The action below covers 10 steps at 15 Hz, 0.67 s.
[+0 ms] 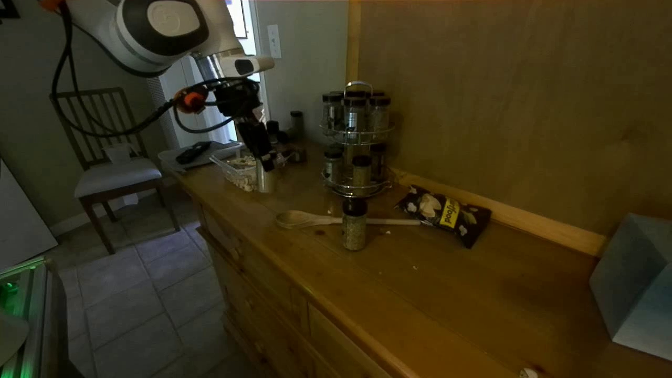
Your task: Pick up the jar on the left and put it on the stand.
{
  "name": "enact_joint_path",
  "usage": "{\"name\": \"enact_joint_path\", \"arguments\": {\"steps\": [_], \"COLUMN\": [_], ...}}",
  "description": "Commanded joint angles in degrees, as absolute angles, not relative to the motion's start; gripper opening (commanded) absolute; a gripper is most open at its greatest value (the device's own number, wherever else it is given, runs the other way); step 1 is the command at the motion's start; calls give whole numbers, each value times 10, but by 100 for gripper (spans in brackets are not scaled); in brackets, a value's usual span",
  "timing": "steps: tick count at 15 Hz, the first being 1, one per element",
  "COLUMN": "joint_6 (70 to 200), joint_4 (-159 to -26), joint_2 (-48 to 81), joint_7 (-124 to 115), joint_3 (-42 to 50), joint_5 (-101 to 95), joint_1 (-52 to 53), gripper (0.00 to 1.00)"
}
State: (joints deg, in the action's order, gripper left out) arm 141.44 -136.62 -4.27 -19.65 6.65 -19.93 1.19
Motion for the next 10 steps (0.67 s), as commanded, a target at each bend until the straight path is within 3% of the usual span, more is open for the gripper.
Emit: {"name": "enact_joint_path", "arguments": {"steps": [1, 5, 6, 10], "joint_6": [1408, 1407, 1407, 1448], "joint_4": [-1372, -1378, -1378, -1379], "joint_2": [-51, -57, -57, -61], "joint_7": [-193, -193, -193, -208], "joint_3": [47, 45, 45, 44], "joint_5": [-198, -201, -201, -235], "joint_1": [-13, -17, -17, -38], "gripper": [49, 49, 24, 24]}}
